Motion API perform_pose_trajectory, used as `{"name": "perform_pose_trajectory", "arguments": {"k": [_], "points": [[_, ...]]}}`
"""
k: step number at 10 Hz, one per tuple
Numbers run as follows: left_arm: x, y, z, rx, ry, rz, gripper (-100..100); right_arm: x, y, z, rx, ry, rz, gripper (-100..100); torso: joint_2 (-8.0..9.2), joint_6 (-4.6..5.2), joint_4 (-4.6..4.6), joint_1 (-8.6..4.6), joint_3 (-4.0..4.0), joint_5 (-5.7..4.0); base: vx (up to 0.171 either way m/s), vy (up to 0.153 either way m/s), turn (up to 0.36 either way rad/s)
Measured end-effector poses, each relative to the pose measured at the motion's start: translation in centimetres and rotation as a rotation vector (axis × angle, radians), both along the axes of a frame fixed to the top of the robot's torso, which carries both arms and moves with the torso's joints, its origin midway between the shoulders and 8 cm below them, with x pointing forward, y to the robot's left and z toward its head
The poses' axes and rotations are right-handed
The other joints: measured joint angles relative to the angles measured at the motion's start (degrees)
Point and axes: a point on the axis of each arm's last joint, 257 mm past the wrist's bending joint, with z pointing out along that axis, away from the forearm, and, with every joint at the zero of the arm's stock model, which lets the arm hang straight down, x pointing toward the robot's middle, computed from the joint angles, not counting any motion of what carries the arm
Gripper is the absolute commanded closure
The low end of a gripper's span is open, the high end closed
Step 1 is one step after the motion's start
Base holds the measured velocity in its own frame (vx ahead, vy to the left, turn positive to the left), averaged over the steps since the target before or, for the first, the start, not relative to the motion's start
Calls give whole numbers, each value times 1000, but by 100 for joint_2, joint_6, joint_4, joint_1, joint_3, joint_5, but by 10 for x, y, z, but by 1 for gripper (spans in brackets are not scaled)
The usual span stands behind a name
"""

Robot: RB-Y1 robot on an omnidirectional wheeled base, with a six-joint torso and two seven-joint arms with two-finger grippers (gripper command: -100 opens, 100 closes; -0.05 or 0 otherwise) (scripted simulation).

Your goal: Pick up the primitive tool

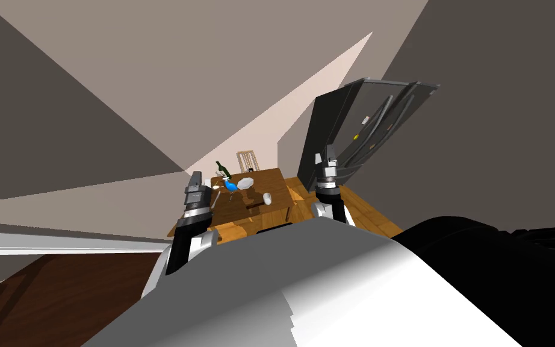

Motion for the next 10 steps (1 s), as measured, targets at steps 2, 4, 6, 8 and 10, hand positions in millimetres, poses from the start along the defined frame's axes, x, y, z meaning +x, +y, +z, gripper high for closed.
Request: {"name": "perform_pose_trajectory", "arguments": {"k": [2,4,6,8,10], "points": [[14,4,-15,-16,51,-13,-100,0,0,0,0,0,0,0,2,0,1,4,1,1,-23,27,0],[29,12,-35,-41,112,-23,-100,0,0,0,0,0,0,0,4,0,1,6,2,1,-34,32,1],[44,16,-50,-67,166,-25,-100,0,0,0,0,0,0,0,2,0,1,5,1,1,-33,38,-4],[56,24,-71,-102,229,-26,-100,0,0,0,0,0,0,0,3,0,1,5,2,1,-31,34,-4],[68,31,-90,-133,285,-21,-100,0,0,0,0,0,0,0,3,-1,1,2,2,1,-27,25,-8]]}}
